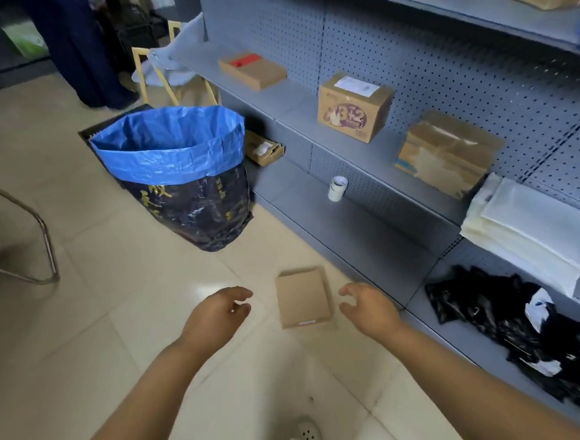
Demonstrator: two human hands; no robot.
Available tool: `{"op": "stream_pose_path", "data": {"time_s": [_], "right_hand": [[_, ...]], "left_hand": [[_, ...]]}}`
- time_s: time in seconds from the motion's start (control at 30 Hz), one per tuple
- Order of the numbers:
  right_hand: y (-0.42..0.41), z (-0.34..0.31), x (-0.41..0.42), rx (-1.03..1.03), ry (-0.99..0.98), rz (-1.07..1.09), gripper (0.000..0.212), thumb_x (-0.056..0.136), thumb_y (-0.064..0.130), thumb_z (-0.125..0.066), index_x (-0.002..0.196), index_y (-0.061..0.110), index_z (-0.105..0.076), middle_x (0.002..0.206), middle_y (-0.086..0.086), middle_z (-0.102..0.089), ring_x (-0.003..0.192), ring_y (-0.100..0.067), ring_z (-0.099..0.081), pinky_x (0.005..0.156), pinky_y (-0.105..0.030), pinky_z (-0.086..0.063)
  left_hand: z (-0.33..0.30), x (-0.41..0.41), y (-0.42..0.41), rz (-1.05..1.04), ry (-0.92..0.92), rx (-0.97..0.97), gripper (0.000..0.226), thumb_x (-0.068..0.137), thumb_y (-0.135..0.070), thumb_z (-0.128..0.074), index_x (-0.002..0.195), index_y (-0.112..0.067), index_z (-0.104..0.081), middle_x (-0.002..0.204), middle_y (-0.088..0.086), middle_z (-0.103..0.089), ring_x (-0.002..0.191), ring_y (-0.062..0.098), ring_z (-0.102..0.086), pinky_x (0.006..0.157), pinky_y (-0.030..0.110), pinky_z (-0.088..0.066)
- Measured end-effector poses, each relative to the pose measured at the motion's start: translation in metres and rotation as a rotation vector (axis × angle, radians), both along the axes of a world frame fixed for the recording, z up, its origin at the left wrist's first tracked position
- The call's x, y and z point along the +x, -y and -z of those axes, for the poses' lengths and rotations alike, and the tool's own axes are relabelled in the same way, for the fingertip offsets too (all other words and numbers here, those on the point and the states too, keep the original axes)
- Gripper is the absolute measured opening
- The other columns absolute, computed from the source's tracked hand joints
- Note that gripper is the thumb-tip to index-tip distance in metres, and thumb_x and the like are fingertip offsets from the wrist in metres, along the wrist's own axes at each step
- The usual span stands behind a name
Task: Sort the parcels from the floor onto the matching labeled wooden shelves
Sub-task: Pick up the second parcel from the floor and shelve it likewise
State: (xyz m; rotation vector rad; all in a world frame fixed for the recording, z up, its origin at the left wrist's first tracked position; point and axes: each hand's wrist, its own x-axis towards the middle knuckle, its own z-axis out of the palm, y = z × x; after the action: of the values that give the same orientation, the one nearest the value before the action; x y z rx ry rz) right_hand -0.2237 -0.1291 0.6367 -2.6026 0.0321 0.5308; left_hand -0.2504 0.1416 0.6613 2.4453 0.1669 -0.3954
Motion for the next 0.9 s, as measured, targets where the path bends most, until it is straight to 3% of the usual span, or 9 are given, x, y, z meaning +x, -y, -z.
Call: {"op": "stream_pose_path", "data": {"time_s": [0.27,0.57,0.9], "right_hand": [[-0.012,0.025,0.064,-0.016,-0.09,0.109,0.03,0.088,0.024,-0.053,0.115,0.014,-0.062,0.12,-0.01,-0.061,0.11,-0.026,-0.056,0.09,-0.032,-0.045],[-0.062,0.048,0.136,-0.043,-0.198,0.301,0.033,0.087,0.028,-0.053,0.118,0.017,-0.059,0.119,-0.006,-0.062,0.107,-0.021,-0.057,0.086,-0.029,-0.046],[-0.087,0.145,0.205,-0.035,-0.329,0.419,0.031,0.09,0.029,-0.049,0.119,0.02,-0.057,0.122,-0.005,-0.059,0.111,-0.021,-0.055,0.087,-0.028,-0.045]], "left_hand": [[0.031,0.09,-0.011,0.098,-0.097,-0.063,0.025,0.091,-0.025,-0.054,0.115,-0.027,-0.061,0.113,-0.011,-0.061,0.092,0.009,-0.056,0.079,0.02,-0.037],[0.064,0.224,-0.055,0.278,-0.189,-0.09,0.029,0.09,-0.025,-0.054,0.119,-0.025,-0.059,0.12,-0.009,-0.062,0.098,0.011,-0.058,0.091,0.026,-0.044],[0.166,0.31,-0.048,0.44,-0.354,-0.055,0.033,0.092,-0.022,-0.051,0.125,-0.02,-0.055,0.127,-0.003,-0.06,0.108,0.013,-0.058,0.097,0.026,-0.041]]}}
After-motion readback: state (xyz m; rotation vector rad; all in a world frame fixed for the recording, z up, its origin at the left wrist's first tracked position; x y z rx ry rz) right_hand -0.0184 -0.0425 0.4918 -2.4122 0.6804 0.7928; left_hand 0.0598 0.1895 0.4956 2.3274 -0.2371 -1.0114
